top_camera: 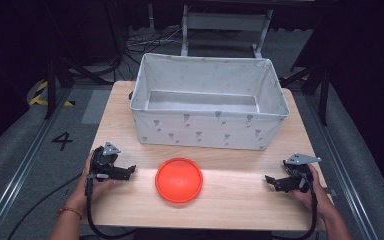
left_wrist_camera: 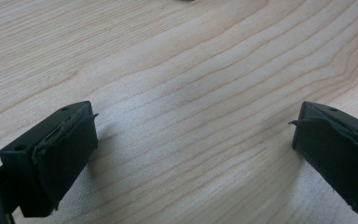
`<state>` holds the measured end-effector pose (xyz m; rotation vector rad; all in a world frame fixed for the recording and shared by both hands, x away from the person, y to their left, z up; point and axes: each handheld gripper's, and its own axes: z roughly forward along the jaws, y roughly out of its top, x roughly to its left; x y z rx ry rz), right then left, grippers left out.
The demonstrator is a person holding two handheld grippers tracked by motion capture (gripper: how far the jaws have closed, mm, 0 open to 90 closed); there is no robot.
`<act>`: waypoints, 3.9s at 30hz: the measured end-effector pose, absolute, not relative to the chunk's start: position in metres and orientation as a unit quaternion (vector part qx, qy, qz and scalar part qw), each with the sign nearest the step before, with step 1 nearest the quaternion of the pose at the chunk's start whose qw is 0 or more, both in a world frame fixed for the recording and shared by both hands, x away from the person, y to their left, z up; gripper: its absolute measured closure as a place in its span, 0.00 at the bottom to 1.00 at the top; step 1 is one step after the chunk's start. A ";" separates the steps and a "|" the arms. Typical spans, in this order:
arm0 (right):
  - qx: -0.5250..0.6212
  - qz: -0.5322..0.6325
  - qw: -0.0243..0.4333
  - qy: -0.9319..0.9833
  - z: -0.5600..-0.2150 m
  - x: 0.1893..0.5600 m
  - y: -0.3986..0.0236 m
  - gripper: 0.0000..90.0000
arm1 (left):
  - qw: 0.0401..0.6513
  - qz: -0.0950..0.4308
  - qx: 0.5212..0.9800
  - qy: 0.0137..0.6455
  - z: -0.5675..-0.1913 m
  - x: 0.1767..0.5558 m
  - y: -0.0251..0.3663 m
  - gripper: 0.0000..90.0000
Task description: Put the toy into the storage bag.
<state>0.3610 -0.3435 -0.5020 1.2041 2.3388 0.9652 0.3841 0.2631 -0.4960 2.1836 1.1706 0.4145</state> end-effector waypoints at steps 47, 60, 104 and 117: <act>0.328 0.377 0.124 0.857 -0.466 0.350 -0.258 0.33 | 0.314 0.149 0.841 0.416 -0.496 0.387 0.267 0.01; 0.267 0.392 0.104 0.874 -0.458 0.361 -0.198 0.32 | 0.315 0.148 0.839 0.418 -0.496 0.387 0.267 0.01; 0.287 0.394 0.046 0.872 -0.478 0.380 -0.113 0.77 | 0.314 0.149 0.838 0.421 -0.496 0.386 0.266 0.01; 0.255 0.440 0.047 0.860 -0.445 0.370 -0.134 0.92 | 0.314 0.149 0.838 0.421 -0.496 0.386 0.266 0.01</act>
